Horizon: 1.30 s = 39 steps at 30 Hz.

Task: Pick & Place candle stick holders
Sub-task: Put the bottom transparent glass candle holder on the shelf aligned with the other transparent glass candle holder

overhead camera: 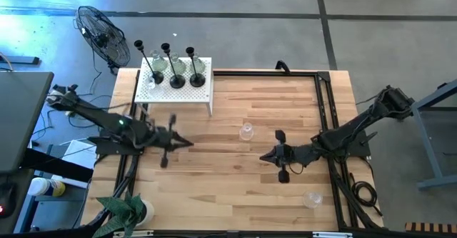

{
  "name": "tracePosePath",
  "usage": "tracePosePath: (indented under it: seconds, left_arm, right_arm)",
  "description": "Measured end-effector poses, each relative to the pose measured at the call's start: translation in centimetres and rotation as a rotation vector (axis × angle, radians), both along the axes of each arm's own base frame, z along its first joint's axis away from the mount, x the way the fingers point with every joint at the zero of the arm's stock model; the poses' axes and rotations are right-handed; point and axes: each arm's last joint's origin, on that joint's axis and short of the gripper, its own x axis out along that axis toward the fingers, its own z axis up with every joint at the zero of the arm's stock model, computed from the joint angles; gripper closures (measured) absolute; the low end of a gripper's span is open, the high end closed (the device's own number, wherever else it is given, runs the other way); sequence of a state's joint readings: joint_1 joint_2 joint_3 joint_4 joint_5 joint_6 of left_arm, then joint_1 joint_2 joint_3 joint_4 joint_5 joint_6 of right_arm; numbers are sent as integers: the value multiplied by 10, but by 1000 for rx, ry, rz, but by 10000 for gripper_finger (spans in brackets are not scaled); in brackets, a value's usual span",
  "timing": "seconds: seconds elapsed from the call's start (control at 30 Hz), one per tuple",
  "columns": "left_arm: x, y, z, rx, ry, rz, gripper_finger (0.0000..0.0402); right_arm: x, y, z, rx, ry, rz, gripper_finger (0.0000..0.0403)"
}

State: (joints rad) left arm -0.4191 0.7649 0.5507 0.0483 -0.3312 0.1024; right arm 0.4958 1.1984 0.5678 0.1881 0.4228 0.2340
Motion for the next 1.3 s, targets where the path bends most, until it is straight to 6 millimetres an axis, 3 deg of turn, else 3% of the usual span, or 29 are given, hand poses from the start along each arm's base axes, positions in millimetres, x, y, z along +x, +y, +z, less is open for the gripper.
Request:
tracePosePath:
  seconds: [0.1,0.33,0.5,0.7,0.87,1.0,1.17,1.3]
  left_arm:
    - [18,-19,-11,24,-16,-54,401]
    - [54,-48,-38,47,-66,-105,401]
    - [69,-57,-53,36,-76,-122,401]
    - [72,-58,-57,32,-73,-120,401]
    - [72,-58,-57,29,-73,-119,401]
    - [72,-58,-58,17,-64,-118,401]
    - [72,-58,-58,18,-60,-124,401]
    - [72,-58,-58,17,-59,-125,401]
  right_arm:
    - [-11,6,-3,21,114,-21,403]
    - [-33,27,11,143,372,-134,402]
    - [-50,57,26,268,572,-151,402]
    - [-71,103,44,323,859,-306,390]
    - [-81,135,52,328,978,-453,318]
    - [-88,150,44,330,1040,-594,239]
    - [-92,159,34,323,984,-647,159]
    - [-92,161,32,311,939,-641,130]
